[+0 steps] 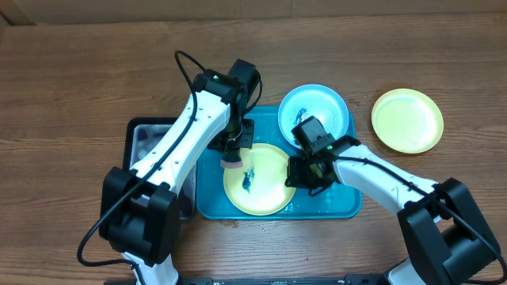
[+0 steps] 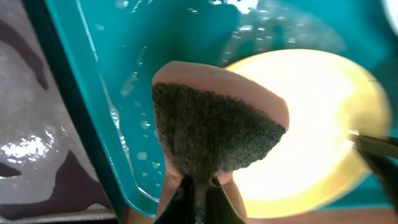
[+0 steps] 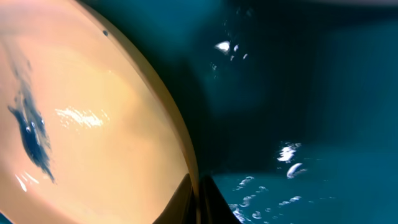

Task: Clean dirty plates on tray and stack at the side
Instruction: 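Bring the sponge in left gripper down onto the yellow plate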

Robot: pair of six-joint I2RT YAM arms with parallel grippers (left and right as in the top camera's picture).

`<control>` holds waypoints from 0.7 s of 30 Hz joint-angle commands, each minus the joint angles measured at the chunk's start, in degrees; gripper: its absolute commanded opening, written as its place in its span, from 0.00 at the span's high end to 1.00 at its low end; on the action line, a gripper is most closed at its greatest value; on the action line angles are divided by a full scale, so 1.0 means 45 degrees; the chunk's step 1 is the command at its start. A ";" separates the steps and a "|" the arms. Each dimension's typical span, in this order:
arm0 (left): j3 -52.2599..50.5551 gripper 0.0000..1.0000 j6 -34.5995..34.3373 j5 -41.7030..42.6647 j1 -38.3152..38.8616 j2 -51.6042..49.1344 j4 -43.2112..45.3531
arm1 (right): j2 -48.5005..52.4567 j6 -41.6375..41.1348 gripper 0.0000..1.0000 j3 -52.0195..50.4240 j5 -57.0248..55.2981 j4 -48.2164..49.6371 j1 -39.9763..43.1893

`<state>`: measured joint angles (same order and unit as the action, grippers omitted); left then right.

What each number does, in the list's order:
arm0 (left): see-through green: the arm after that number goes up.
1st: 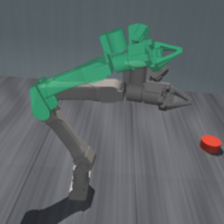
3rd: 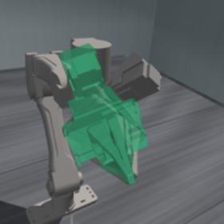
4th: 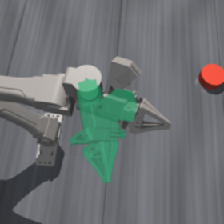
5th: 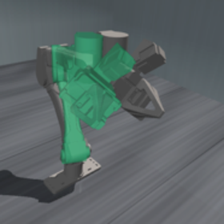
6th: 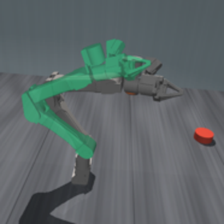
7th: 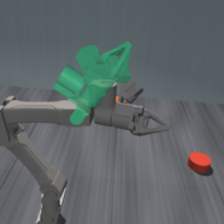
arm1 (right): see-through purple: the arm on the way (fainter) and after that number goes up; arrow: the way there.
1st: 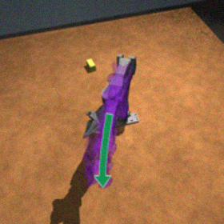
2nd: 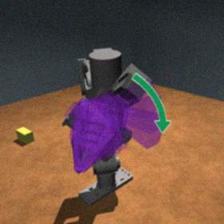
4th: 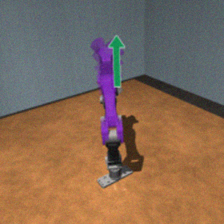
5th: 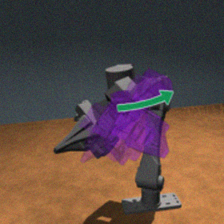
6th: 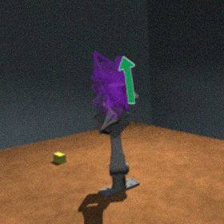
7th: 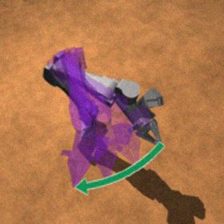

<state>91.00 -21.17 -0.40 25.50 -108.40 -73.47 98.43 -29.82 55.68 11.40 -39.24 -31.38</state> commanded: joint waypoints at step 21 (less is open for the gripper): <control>-0.3560 0.96 -0.0457 -0.1851 -0.5401 -0.0049 0.2361 | 0.0000 0.1069 0.96 0.1253 -0.1287 -0.1277 0.0024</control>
<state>78.32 -26.72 -11.05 2.94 -108.68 -65.10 98.43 -25.43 60.23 6.13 -44.69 -31.38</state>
